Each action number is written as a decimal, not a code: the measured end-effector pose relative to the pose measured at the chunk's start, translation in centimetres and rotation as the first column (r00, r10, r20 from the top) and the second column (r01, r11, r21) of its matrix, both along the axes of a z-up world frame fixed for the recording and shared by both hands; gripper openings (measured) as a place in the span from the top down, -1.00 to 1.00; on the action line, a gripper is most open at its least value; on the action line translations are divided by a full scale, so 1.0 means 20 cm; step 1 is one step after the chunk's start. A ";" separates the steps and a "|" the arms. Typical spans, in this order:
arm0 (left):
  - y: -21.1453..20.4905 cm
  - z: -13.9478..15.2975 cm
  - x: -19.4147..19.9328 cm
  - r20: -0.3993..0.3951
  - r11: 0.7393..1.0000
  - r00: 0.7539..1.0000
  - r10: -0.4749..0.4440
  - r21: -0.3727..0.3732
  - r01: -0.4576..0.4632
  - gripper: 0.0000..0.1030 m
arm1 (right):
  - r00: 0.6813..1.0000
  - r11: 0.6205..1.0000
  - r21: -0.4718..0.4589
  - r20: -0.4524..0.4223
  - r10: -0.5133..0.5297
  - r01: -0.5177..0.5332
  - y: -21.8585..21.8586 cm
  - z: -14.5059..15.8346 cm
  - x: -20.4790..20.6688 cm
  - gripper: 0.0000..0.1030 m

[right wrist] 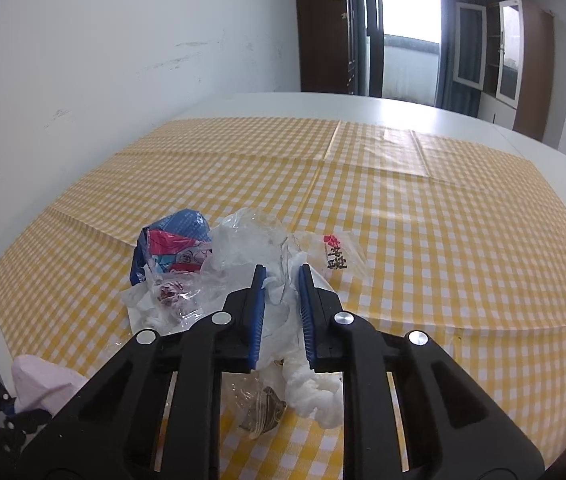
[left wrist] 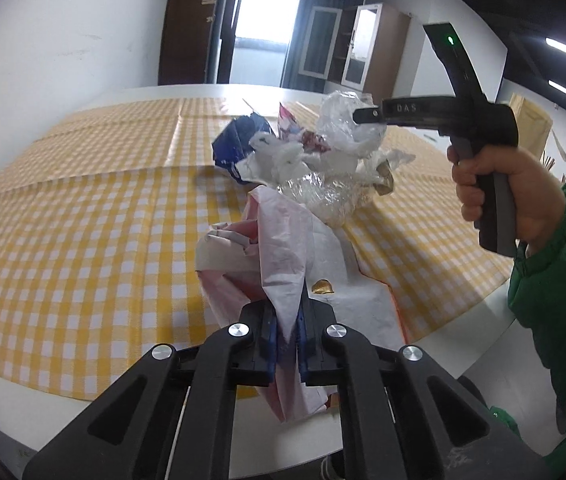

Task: Collect trash
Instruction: 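Grasp the white folded paper with the left tool while the right tool grasps a clear plastic bag, then lift the white paper with the left tool while the right tool lifts the plastic bag, then carry both held items down over the blue wastebasket with both tools, then open both tools to drop the paper and bag into the wastebasket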

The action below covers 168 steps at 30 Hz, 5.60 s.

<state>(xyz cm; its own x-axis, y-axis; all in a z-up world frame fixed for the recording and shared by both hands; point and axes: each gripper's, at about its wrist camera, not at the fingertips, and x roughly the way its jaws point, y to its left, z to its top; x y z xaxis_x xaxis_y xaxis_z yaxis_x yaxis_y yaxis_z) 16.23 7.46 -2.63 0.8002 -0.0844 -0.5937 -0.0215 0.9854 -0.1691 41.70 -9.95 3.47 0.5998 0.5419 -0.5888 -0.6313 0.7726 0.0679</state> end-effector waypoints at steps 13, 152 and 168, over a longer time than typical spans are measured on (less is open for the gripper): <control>0.03 0.15 -0.20 0.115 0.997 0.992 0.054 -0.056 -0.048 0.95 | 0.991 0.991 0.127 0.122 -0.047 0.032 -0.24 0.26 -0.32 0.74; -0.06 -1.42 0.20 -0.555 0.977 0.826 0.098 -0.103 -0.185 0.93 | 0.819 0.963 -0.269 -0.549 -0.169 0.018 -0.18 -1.90 -0.71 0.78; -0.04 -1.69 0.48 -0.655 0.983 0.746 0.119 -0.027 -0.180 0.93 | 0.750 0.942 -0.336 -0.616 -0.241 0.027 -0.08 -2.22 -0.42 0.77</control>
<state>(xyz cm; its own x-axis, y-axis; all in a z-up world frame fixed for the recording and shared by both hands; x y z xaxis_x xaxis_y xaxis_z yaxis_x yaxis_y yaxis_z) 25.78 6.70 -36.44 0.2316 -0.0700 -0.9703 -0.3021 0.9429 -0.1402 33.27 -11.46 -40.96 0.0750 0.2272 -0.9710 -0.4072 0.8958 0.1782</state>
